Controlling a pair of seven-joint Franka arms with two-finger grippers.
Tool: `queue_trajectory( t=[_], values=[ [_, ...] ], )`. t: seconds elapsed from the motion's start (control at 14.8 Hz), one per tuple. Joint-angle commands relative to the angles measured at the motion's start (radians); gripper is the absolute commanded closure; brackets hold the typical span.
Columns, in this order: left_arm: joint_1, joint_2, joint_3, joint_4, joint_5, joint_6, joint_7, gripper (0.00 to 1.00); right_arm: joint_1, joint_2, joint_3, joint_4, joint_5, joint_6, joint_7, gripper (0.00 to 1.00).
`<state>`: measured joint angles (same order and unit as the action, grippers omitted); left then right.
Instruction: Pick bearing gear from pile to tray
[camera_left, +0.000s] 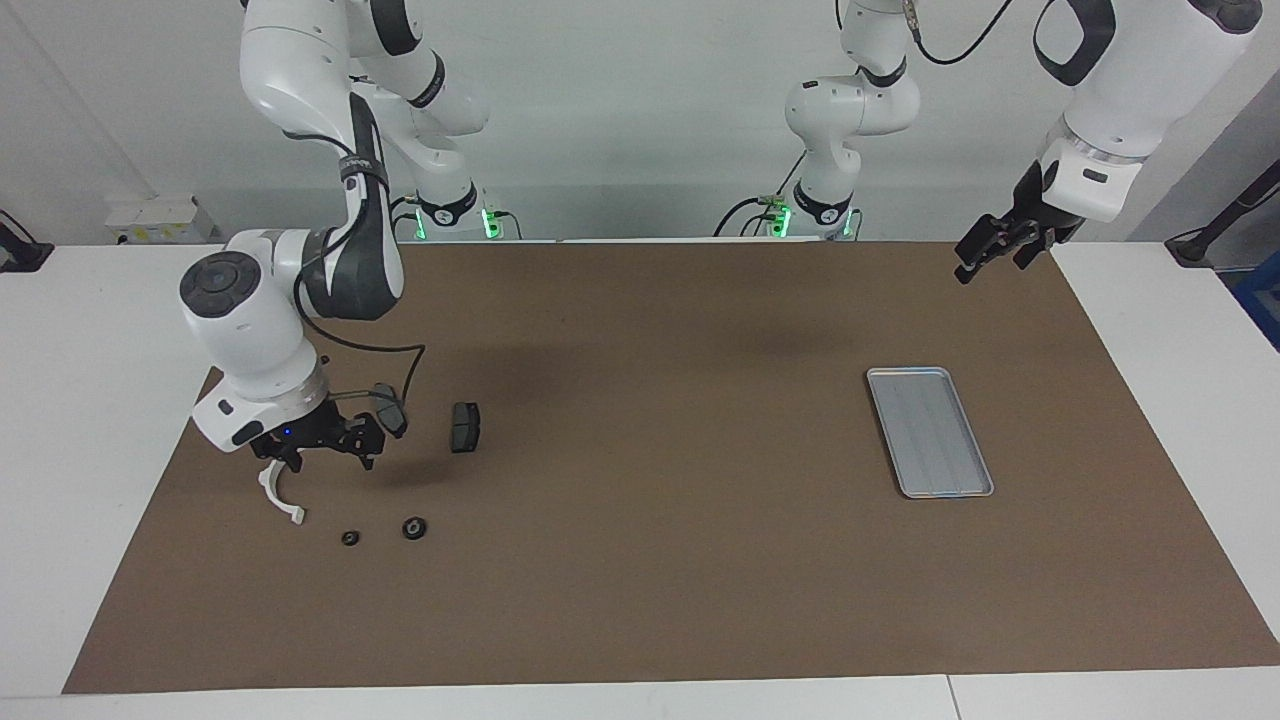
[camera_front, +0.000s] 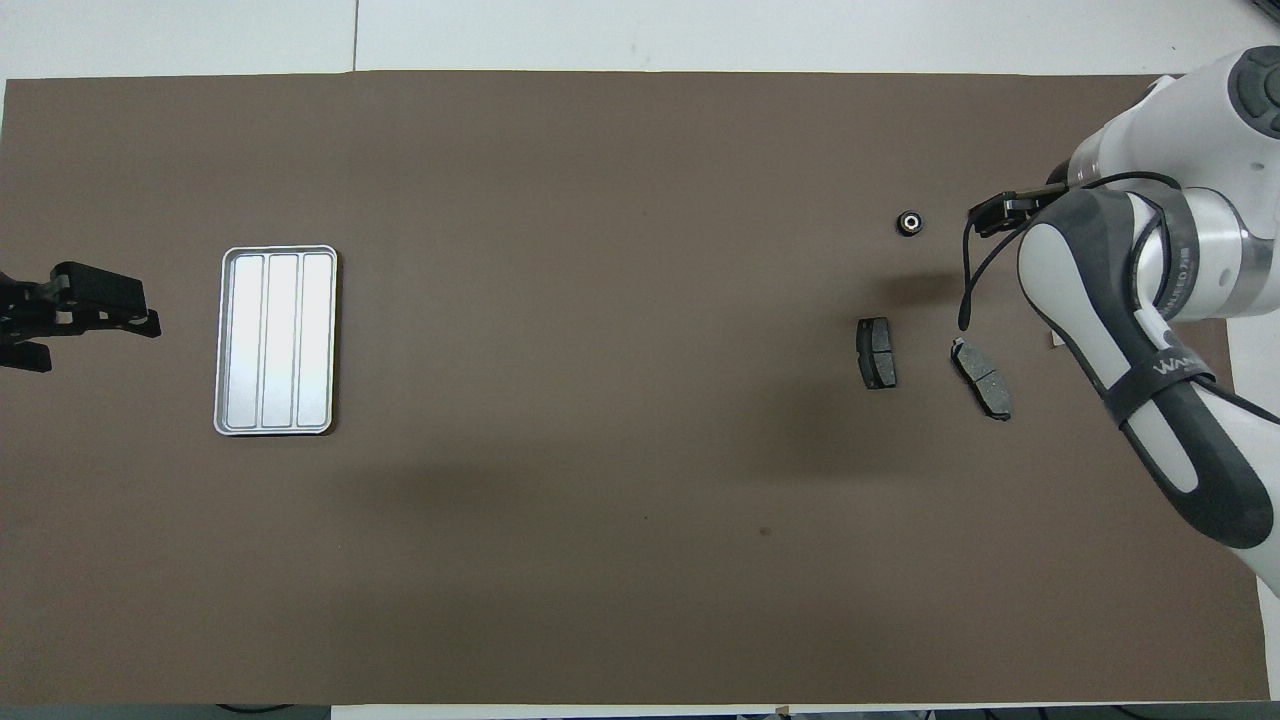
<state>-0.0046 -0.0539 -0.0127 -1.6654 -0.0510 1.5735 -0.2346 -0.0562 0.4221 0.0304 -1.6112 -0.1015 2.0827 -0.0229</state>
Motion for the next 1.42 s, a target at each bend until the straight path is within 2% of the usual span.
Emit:
queue_trajectory(
  t=[0.0,0.07,0.47,1.35],
  values=[
    [0.006,-0.017,-0.004,-0.005,0.005,-0.013,0.003,0.0,-0.01,0.127,0.005,0.146,-0.024,-0.067,-0.012,0.0],
    [0.006,-0.017,-0.006,-0.005,0.005,-0.013,0.003,0.0,-0.008,0.159,0.005,0.175,-0.024,-0.069,-0.012,0.0],
    [0.006,-0.017,-0.006,-0.005,0.005,-0.013,0.003,0.0,-0.005,0.225,0.006,0.212,-0.017,-0.046,-0.006,0.0],
    [0.006,-0.017,-0.004,-0.005,0.005,-0.015,0.003,0.0,-0.01,0.294,0.005,0.228,-0.024,0.074,-0.005,0.04]
  ],
)
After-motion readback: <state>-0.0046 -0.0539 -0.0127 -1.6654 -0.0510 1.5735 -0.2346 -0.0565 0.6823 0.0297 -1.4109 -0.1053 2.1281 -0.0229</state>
